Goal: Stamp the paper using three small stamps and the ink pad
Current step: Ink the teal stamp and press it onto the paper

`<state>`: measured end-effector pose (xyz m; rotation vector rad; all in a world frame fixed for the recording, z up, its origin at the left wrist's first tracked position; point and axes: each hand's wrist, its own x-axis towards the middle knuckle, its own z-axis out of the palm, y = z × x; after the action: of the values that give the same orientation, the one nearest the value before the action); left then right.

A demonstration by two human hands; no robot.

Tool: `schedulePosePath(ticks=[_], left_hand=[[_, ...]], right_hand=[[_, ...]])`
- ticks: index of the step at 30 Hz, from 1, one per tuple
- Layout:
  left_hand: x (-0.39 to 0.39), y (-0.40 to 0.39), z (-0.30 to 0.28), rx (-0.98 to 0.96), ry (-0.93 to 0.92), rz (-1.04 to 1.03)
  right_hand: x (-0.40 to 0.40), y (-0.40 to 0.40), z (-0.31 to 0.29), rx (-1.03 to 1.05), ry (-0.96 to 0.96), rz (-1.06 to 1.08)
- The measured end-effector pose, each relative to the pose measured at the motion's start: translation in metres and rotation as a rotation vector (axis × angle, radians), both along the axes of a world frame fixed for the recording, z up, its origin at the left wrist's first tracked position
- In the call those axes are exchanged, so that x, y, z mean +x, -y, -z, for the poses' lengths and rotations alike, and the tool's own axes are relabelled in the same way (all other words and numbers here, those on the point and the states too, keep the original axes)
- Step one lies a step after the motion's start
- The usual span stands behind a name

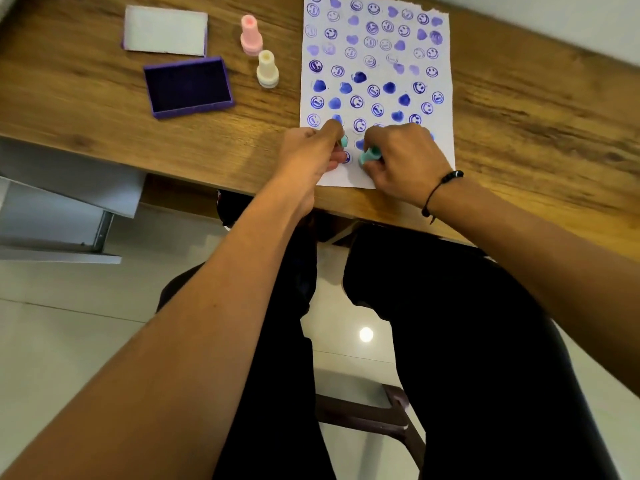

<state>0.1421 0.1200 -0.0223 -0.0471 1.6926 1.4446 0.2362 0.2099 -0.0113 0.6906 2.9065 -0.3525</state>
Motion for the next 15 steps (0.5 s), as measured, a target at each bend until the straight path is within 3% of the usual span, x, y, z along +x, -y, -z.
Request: schedulePosePath(ticks=[15], left_hand=[[0.0009,-0.0009,0.0012,-0.017,-0.027,-0.006]], right_hand=[[-0.0018,-0.0031,-0.0003,-0.037,-0.037,-0.015]])
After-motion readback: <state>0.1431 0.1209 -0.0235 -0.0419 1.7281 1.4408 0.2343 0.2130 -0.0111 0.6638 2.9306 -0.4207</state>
